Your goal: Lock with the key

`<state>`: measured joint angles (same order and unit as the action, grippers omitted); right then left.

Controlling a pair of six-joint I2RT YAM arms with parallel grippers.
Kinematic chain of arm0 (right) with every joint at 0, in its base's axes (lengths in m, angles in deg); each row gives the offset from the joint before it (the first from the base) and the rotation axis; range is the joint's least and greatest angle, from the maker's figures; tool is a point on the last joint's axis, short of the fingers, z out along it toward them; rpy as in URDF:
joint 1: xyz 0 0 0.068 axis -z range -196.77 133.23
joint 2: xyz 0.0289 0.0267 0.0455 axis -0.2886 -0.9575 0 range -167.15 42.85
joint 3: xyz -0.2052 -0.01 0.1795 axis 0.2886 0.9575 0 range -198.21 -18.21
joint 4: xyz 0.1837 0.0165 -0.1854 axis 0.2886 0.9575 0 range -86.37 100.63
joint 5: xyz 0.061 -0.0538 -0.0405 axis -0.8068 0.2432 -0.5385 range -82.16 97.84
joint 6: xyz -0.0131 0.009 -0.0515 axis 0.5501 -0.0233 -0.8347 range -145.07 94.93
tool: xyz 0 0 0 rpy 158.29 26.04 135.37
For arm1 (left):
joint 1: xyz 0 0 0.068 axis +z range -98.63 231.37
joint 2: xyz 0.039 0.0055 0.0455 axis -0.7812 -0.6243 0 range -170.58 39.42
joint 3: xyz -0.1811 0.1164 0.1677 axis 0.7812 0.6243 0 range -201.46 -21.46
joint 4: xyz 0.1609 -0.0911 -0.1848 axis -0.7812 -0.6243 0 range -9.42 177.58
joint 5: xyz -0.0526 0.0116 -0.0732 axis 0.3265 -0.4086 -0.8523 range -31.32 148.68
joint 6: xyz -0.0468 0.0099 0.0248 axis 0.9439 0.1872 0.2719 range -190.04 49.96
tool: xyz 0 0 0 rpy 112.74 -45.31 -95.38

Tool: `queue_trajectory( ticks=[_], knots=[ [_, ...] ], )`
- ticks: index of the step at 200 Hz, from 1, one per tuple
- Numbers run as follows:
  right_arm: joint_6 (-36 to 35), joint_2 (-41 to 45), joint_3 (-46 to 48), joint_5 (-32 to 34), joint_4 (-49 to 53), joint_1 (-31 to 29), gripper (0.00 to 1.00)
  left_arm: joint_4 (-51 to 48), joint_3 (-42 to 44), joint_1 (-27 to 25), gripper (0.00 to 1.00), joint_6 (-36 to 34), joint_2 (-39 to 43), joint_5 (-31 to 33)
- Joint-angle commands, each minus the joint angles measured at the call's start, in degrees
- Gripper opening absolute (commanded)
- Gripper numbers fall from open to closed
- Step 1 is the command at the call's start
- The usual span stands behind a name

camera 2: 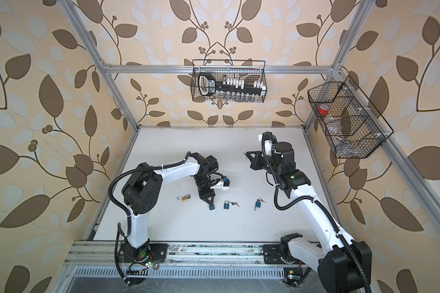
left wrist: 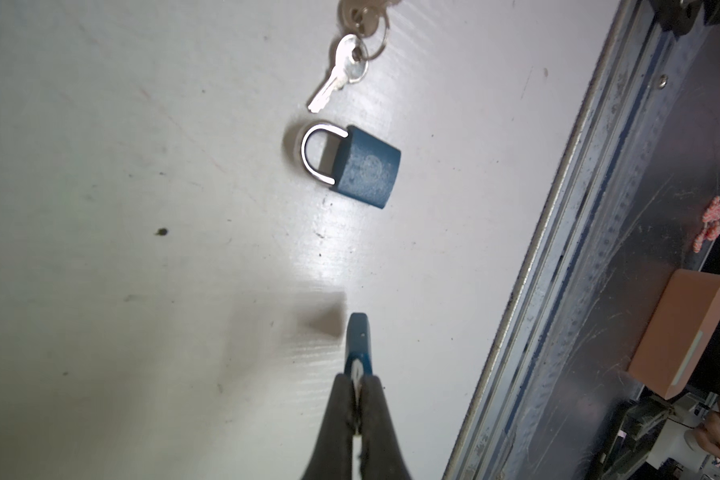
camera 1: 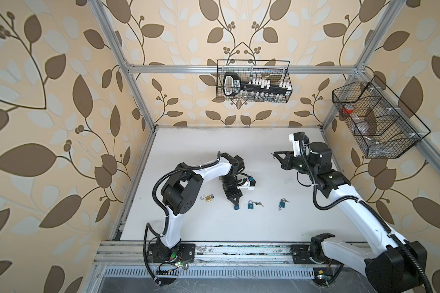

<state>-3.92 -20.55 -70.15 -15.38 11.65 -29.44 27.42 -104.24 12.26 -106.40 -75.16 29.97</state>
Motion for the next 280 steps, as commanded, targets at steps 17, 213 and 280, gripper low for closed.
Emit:
queue_trajectory(
  ticks=[17,213,280],
  knots=[
    [-1.0,0.9,0.7,-1.1,1.5,0.2,0.0,-1.9,-2.1,-0.4,0.0,-2.5,-1.0,-1.1],
    [-5.6,3.0,-0.4,23.9,10.3,-15.1,0.0,14.4,0.6,5.0,0.47,11.4,11.8,2.8],
    [3.8,1.9,6.8,36.5,8.9,-37.0,0.0,40.0,22.7,17.6,0.87,43.8,43.2,17.3]
  ],
)
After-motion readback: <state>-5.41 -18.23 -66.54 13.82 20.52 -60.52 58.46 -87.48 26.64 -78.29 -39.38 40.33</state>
